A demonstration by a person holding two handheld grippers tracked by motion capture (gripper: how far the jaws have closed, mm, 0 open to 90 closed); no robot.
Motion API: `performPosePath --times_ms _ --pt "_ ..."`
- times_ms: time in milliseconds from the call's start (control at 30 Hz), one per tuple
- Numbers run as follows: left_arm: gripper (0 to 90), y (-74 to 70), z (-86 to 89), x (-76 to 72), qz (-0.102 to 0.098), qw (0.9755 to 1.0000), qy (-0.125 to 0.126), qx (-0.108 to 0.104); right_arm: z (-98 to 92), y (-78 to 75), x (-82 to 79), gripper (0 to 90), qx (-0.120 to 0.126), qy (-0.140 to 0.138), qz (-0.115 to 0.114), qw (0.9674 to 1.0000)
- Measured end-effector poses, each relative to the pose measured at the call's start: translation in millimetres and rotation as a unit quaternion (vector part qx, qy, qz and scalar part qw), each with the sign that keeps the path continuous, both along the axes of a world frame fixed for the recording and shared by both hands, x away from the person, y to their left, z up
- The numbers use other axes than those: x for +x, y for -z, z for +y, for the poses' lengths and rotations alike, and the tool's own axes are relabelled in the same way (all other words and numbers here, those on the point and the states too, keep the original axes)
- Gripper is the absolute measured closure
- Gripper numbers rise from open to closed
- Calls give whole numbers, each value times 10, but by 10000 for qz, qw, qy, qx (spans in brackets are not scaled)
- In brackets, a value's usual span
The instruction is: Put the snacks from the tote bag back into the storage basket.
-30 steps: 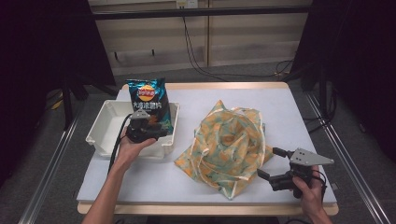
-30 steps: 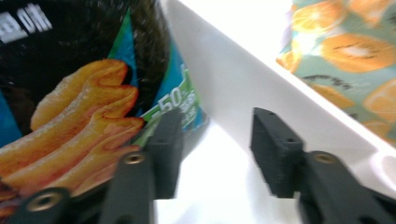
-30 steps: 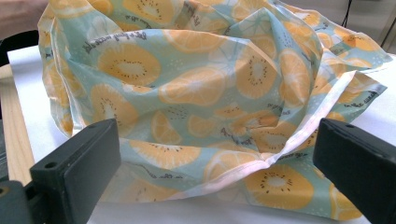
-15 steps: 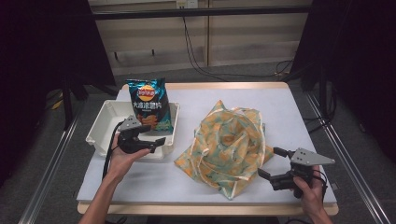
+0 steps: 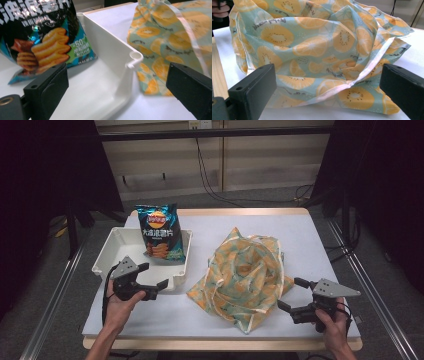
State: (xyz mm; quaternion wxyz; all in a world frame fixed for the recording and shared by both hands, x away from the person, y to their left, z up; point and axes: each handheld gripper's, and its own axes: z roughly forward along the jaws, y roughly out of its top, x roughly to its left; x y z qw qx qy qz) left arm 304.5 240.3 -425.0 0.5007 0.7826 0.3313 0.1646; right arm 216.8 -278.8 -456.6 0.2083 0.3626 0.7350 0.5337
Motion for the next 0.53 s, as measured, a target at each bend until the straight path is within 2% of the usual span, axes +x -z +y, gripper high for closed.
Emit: performPosePath --times_ms 133,233,333,433,500,533 --pt "34 51 36 -196 -174 9998 -20 20 -18 5 6 2 0 31 2 10000" --pt "33 85 64 -348 -148 9997 -136 -111 -32 9 7 2 10 72 25 10000" --pt "33 130 84 -446 -149 9994 -295 -89 -54 12 8 3 16 122 37 9999" --pt "38 272 126 -523 -125 9991 -403 -76 -71 21 17 3 21 128 51 9999" --pt "45 330 142 -526 -57 9996 -289 -27 -76 28 23 3 -23 139 53 9999" --pt "47 347 153 -504 -3 9997 -248 -86 -69 31 26 3 -62 150 66 9998"
